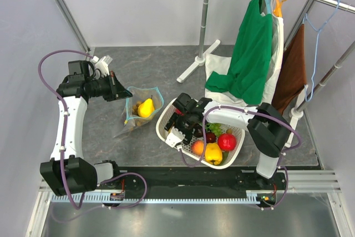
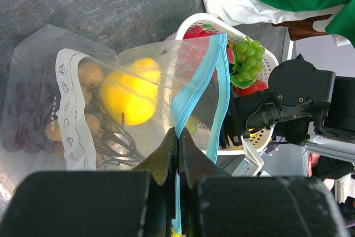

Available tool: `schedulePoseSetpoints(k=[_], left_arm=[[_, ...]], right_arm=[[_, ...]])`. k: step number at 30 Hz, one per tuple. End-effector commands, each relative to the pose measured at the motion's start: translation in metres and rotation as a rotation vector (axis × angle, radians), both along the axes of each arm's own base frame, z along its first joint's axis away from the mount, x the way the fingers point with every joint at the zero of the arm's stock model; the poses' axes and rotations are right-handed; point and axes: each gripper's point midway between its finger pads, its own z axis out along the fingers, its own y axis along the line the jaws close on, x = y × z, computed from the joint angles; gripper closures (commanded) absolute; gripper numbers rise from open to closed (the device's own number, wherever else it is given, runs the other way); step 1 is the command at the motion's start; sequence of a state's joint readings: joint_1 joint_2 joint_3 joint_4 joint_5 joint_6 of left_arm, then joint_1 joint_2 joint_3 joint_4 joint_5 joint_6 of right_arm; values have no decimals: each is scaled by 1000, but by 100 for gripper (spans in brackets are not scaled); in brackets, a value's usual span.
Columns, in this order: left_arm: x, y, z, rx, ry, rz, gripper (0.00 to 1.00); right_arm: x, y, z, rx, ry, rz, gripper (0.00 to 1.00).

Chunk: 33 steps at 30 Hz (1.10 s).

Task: Place the food in the zip-top bag and seal the zipper
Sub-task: Pick up the fake fruit from the bin.

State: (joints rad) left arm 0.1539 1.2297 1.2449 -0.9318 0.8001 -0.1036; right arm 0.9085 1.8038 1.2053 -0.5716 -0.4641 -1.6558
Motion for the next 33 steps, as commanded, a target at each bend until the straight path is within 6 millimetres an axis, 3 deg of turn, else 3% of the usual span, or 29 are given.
schedulePoseSetpoints(k=[1, 5, 9, 10, 22, 26, 29, 33], left_arm=[[7, -4, 17, -31, -53, -11, 98], [6, -3, 16, -26, -50, -9, 98], [6, -3, 18, -19, -61, -8, 98], [6, -2, 19, -19, -62, -7, 98], [7, -3, 14, -28, -43, -6, 98], [5, -3, 16, -28, -50, -7, 98], [4, -4, 14, -28, -46, -8, 98], [3, -5, 13, -33, -43, -14, 98]], right_arm=[[-8, -6, -8, -62, 13, 64, 29], [-5, 4, -2, -42, 29, 34, 45], [-2, 13, 34, 37, 49, -37, 53], [-1, 14, 51, 72, 40, -51, 55], [-8, 13, 149, 297, 181, -283, 58], [-13, 30, 208, 461, 289, -347, 59], [-4, 47, 254, 570, 369, -426, 58], [14, 75, 273, 642, 459, -496, 58]])
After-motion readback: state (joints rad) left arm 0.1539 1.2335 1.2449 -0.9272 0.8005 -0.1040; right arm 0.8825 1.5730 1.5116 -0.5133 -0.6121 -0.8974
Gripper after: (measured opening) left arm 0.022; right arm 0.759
